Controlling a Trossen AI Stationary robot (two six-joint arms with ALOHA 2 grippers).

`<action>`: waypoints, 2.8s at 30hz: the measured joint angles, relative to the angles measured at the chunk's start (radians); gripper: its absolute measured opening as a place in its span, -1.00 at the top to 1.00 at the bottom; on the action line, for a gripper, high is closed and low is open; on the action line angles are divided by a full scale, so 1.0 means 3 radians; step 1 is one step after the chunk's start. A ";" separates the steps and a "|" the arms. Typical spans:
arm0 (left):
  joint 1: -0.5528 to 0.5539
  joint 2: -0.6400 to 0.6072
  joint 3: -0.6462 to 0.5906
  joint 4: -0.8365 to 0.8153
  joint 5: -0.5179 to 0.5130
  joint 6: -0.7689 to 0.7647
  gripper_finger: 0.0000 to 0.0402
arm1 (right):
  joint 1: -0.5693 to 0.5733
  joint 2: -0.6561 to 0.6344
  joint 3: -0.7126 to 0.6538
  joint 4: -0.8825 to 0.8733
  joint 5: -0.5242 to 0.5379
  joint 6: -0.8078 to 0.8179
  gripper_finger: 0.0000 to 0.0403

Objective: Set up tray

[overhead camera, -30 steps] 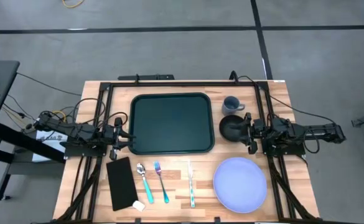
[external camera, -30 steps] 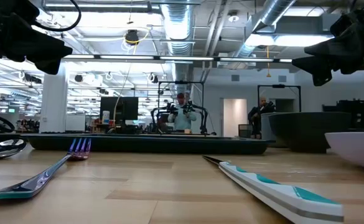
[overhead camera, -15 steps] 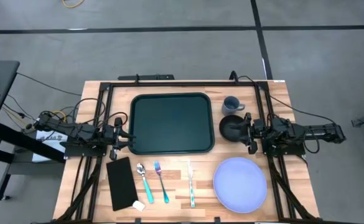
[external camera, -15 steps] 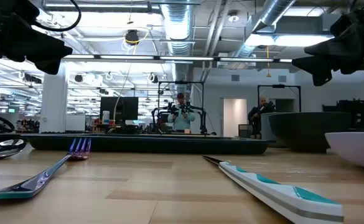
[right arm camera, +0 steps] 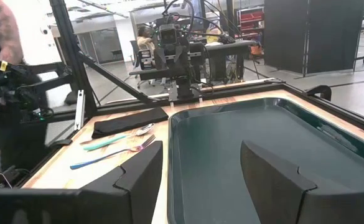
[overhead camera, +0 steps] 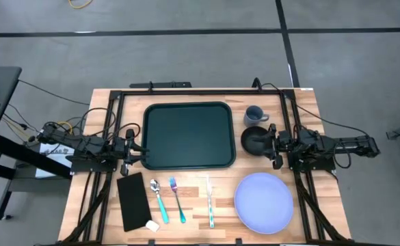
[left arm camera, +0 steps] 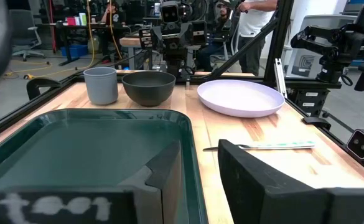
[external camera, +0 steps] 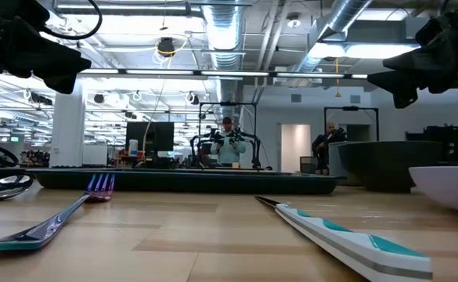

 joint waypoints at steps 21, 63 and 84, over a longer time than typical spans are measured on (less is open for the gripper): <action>-0.0001 -0.0001 -0.0013 0.0120 0.0013 -0.1224 0.52 | 0.0000 0.0000 0.0000 0.0000 0.0000 0.0000 -0.02; -0.0001 0.0002 -0.0003 0.1050 -0.2110 -0.3097 0.52 | -0.0081 0.0453 0.0448 0.1057 0.1210 0.2730 -0.02; 0.0000 0.0003 -0.0001 0.0733 -0.2098 -0.2865 0.52 | -0.1163 0.4389 0.3897 -0.3636 0.0994 0.1489 -0.02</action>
